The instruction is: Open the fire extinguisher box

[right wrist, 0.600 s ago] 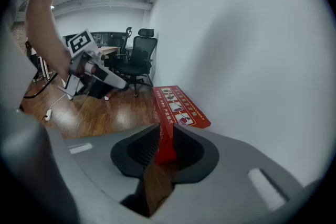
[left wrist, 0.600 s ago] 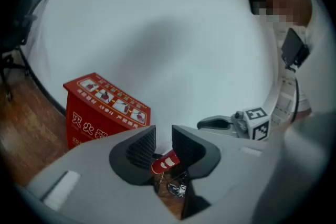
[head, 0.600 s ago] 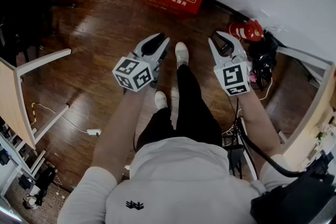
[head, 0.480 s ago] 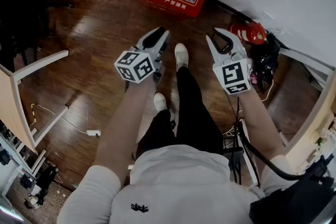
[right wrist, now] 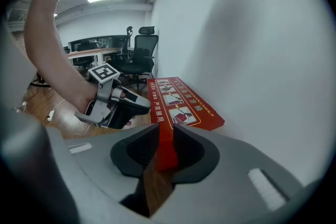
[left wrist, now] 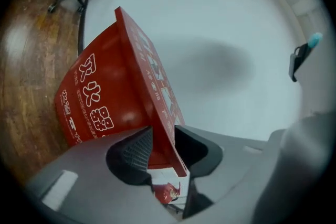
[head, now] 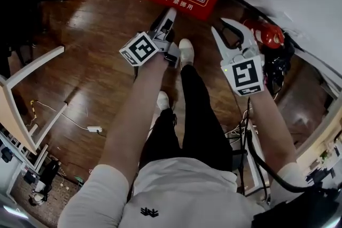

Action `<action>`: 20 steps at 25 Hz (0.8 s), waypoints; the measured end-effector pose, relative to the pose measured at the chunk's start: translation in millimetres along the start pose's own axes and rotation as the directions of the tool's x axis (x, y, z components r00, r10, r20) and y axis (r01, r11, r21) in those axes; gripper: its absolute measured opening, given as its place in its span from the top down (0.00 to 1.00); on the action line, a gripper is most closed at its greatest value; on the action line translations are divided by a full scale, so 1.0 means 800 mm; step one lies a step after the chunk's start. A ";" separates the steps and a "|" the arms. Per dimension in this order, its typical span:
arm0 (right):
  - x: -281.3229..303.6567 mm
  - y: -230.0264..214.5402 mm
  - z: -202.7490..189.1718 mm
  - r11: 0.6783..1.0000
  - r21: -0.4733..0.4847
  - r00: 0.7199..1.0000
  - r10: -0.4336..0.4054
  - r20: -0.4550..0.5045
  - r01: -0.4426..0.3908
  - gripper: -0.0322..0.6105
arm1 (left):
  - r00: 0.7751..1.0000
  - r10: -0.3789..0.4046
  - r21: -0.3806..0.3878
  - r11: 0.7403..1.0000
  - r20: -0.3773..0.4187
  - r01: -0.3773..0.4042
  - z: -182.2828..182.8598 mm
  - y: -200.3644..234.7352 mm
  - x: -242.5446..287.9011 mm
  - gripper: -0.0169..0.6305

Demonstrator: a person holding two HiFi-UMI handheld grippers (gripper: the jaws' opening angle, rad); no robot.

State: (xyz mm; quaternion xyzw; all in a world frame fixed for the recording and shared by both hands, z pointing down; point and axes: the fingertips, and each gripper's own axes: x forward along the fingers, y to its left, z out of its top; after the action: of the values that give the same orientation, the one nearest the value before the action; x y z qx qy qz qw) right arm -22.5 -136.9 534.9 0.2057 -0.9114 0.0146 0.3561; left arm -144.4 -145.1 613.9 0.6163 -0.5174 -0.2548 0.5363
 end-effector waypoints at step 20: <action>0.001 0.010 -0.018 0.999 0.041 1.000 0.010 -0.023 -0.009 0.82 | 0.998 -0.046 -0.254 0.966 0.038 0.054 0.004 -0.037 -0.006 0.83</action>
State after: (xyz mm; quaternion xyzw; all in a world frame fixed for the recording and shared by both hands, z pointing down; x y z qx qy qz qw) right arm -17.4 -127.3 547.1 0.2084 -0.9077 0.0375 0.3622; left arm -137.8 -145.3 584.8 0.5512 -0.4731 -0.3421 0.5961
